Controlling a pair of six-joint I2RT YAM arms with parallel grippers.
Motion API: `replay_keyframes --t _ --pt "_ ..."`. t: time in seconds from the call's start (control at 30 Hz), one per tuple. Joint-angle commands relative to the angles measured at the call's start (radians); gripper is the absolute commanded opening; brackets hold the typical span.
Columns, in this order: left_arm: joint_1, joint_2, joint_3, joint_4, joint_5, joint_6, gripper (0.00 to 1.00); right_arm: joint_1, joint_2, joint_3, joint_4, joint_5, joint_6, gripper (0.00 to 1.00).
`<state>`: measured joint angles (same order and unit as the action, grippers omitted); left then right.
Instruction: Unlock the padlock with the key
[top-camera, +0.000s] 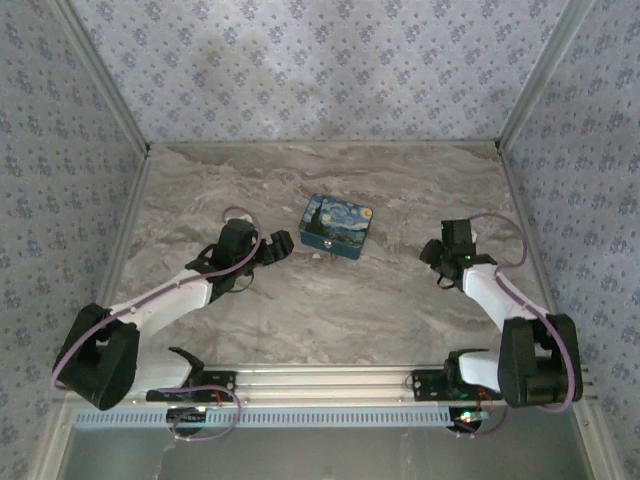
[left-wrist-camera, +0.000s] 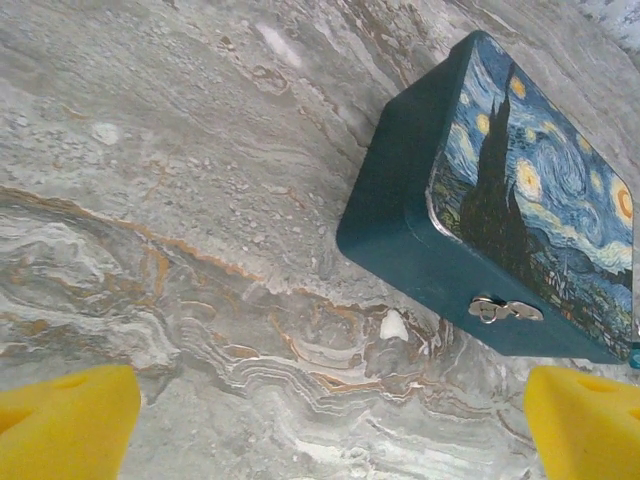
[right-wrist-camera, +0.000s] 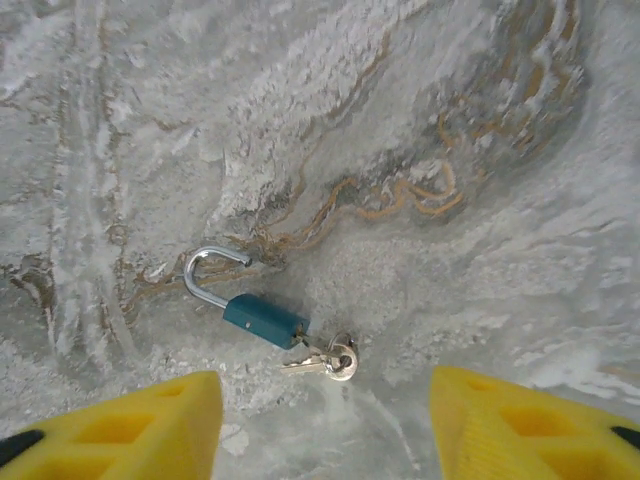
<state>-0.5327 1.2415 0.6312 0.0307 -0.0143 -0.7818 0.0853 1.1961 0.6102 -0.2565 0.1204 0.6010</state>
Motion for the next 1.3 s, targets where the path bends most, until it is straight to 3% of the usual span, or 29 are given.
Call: replay_keyframes --t 0.0,0.2,0.3,0.4,0.5,0.6,0.7,0.83,0.9,1.03,1.1,1.13,1.2,1.27 --pt "0.024 -0.047 0.047 -0.074 -0.063 0.038 0.98 -0.002 -0.051 0.049 -0.076 0.071 -0.014 1.0" --pt "0.092 -0.074 0.159 -0.282 -0.214 0.139 0.98 0.044 -0.044 0.148 -0.107 0.219 -0.085 1.0" --pt "0.129 -0.077 0.203 -0.345 -0.344 0.248 0.98 0.114 -0.013 0.194 -0.096 0.472 -0.124 1.0" --pt "0.16 -0.087 0.182 -0.291 -0.531 0.406 0.98 0.179 0.019 0.131 0.139 0.629 -0.35 1.0" --pt "0.229 -0.106 0.11 -0.146 -0.574 0.556 0.98 0.186 0.076 0.081 0.287 0.686 -0.454 1.0" --pt "0.327 -0.093 0.024 0.024 -0.508 0.613 0.98 0.115 0.132 0.069 0.316 0.632 -0.389 1.0" --pt "0.402 -0.014 -0.024 0.151 -0.473 0.627 0.98 0.095 0.173 0.0 0.473 0.638 -0.45 1.0" --pt "0.447 0.111 -0.081 0.323 -0.455 0.622 0.98 0.037 0.224 -0.091 0.685 0.566 -0.503 1.0" --pt "0.455 0.147 -0.113 0.404 -0.431 0.612 0.98 0.032 0.203 -0.11 0.691 0.542 -0.497 1.0" --pt "0.466 0.176 -0.131 0.498 -0.38 0.687 0.98 -0.022 0.173 -0.232 0.941 0.376 -0.515 1.0" --pt "0.471 0.178 -0.199 0.665 -0.352 0.732 0.98 -0.071 0.221 -0.279 1.077 0.279 -0.488 1.0" --pt "0.483 0.191 -0.233 0.732 -0.334 0.72 0.98 -0.078 0.246 -0.287 1.138 0.239 -0.549 1.0" --pt "0.498 0.239 -0.275 0.87 -0.299 0.722 0.98 -0.08 0.249 -0.248 1.058 0.161 -0.541 1.0" --pt "0.497 0.269 -0.249 0.824 -0.211 0.752 0.98 -0.077 0.325 -0.24 1.122 0.074 -0.603 1.0"
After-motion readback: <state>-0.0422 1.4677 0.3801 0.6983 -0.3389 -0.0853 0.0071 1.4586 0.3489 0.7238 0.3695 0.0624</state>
